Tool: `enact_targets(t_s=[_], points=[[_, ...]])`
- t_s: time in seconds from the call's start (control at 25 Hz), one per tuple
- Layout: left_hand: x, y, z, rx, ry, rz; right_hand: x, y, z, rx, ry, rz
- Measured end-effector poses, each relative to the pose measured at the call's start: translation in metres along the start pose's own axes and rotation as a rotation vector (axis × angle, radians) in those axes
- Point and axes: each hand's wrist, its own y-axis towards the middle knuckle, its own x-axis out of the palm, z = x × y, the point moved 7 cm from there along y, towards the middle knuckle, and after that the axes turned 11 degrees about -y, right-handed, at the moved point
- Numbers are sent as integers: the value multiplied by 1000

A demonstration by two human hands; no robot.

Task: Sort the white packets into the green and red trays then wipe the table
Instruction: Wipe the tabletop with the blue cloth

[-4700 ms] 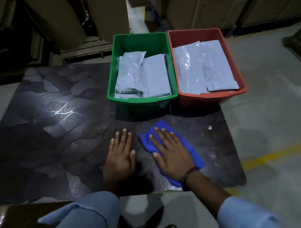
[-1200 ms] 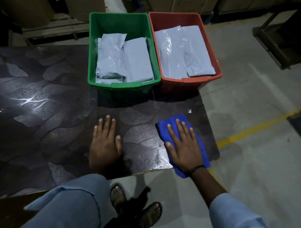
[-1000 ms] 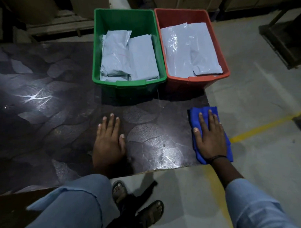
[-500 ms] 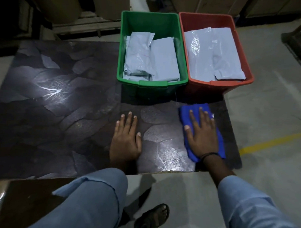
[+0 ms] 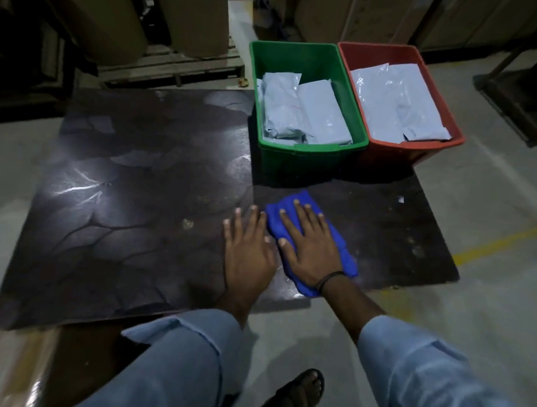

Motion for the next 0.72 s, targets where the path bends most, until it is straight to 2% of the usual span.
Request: enact_targets(t_s=[0.12, 0.28, 0.36, 0.48, 0.6, 0.68, 0.72], points=[[-50, -8, -68, -16, 75, 30, -4, -46, -11, -25, 0, -30], [-112, 19, -167, 26, 153, -43, 1, -12, 8, 294, -31, 4], [-122, 21, -193, 89, 155, -94, 4, 27, -13, 368, -35, 7], [-124, 23, -200, 129, 121, -91, 1, 64, -83, 251, -14, 44], [-124, 20, -198, 124, 108, -75, -7, 30, -146, 36, -11, 13], [-125, 24, -199, 118, 97, -66, -9, 3, -147, -31, -2, -11], [-125, 23, -200, 117, 95, -67, -9, -4, -134, -1, -12, -9]])
